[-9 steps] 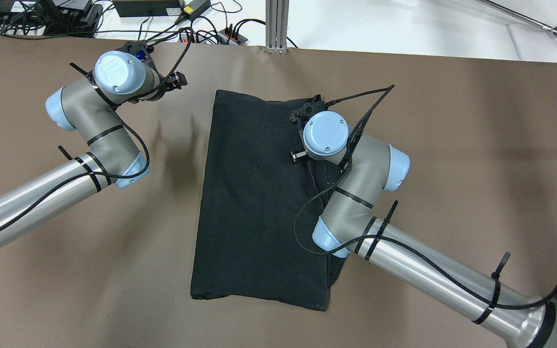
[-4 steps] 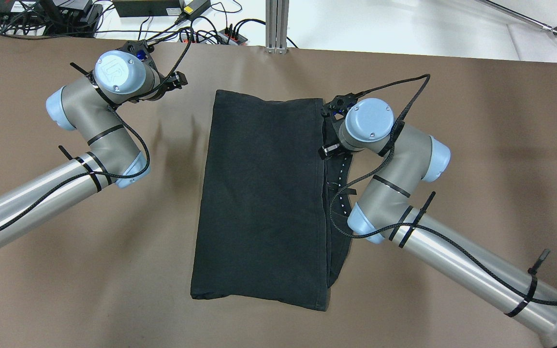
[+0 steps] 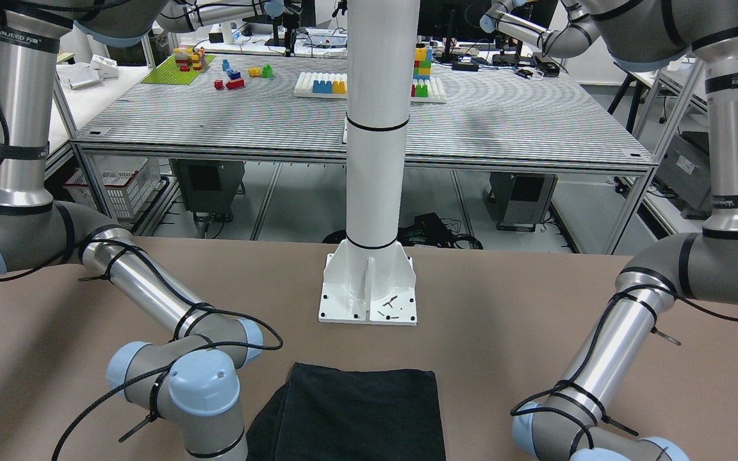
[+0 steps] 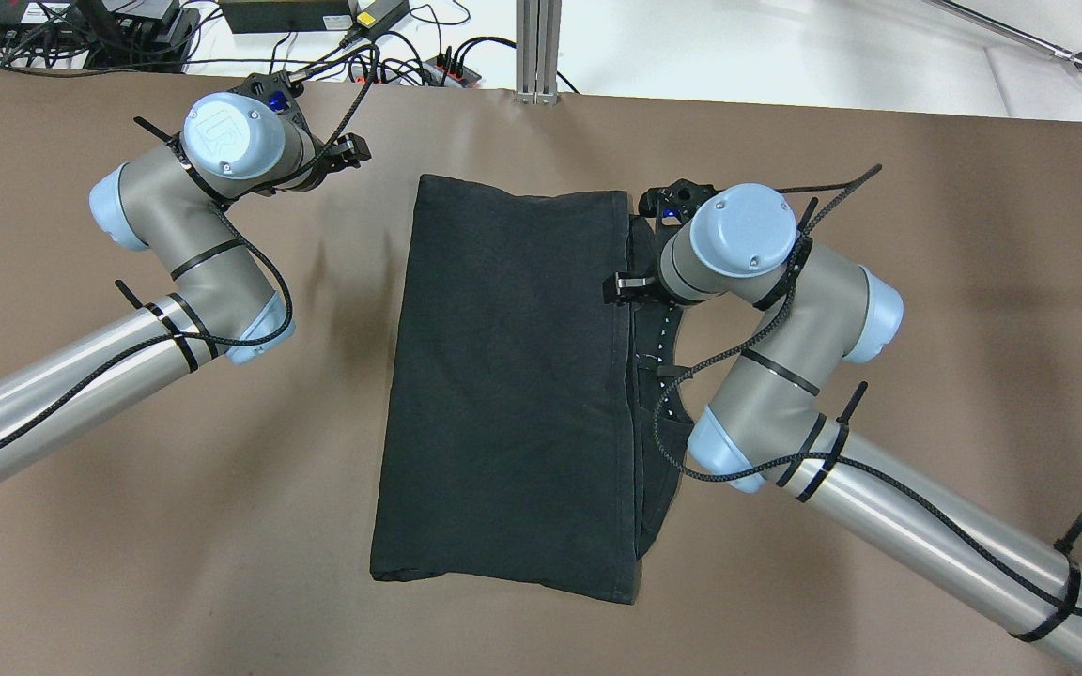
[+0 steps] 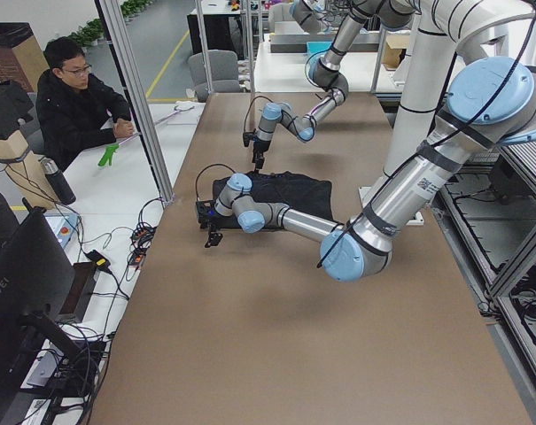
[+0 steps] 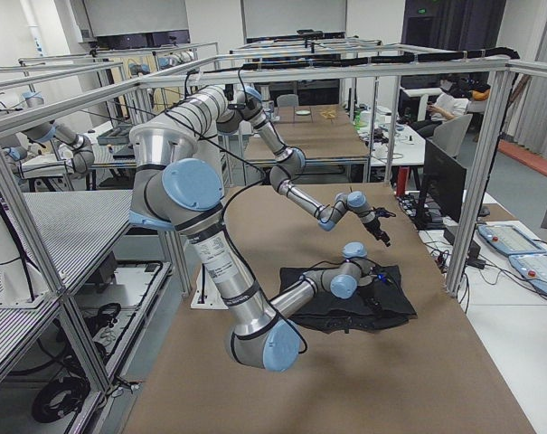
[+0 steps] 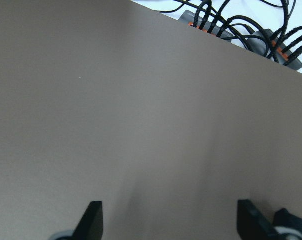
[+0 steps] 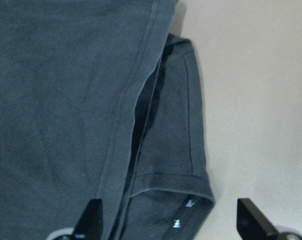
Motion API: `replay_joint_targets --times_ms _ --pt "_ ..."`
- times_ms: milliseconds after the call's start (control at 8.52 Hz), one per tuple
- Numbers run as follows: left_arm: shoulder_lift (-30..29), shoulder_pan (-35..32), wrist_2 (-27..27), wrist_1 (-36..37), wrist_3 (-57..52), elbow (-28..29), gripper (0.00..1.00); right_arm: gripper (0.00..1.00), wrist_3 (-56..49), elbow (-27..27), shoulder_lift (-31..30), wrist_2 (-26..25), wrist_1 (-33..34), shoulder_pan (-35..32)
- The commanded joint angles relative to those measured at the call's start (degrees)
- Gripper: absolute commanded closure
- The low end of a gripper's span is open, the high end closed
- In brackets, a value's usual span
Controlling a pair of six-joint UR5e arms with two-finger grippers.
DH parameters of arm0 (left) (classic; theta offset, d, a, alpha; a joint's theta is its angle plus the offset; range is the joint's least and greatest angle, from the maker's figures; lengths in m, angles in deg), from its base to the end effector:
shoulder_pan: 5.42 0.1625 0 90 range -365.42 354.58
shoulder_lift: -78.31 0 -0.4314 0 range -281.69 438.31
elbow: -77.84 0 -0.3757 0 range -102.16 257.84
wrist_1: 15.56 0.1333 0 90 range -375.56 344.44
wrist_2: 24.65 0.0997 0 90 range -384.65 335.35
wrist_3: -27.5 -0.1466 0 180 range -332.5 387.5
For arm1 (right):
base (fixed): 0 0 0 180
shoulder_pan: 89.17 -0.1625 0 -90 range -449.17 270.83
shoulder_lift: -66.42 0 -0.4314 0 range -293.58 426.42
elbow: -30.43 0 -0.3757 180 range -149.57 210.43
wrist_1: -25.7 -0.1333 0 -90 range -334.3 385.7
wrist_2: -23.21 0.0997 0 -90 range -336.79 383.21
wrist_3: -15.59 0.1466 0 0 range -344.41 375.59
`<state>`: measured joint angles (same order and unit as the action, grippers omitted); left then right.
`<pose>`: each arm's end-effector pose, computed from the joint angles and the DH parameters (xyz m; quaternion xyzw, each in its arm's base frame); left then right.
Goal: Fold clothes
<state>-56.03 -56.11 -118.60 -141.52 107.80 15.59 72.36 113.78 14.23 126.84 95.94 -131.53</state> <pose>0.4358 -0.7267 0.3736 0.1958 0.3979 -0.2995 0.8448 -0.4946 -0.5847 0.3213 0.1769 -0.4030 0.0205 0.8977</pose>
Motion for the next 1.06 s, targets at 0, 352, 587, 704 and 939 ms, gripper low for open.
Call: replay_joint_targets --times_ms 0,352,587,704,939 --pt "1.53 0.76 -0.18 6.05 0.03 -6.98 0.06 0.06 37.17 15.98 -7.45 -3.41 3.39 6.90" --pt "1.28 1.64 0.08 6.08 0.99 -7.45 0.06 0.06 53.23 26.07 -12.07 -20.54 15.06 23.50" --pt "0.48 2.34 -0.44 5.90 1.08 -7.36 0.06 0.09 65.18 25.99 -12.24 -22.24 15.53 26.96" --pt "0.48 2.52 -0.18 5.90 1.17 -7.36 0.06 0.12 68.71 25.82 -13.81 -23.12 15.36 28.80" --pt "0.40 3.22 0.17 5.90 1.17 -7.36 0.06 0.16 71.99 25.81 -15.23 -25.32 14.66 30.93"
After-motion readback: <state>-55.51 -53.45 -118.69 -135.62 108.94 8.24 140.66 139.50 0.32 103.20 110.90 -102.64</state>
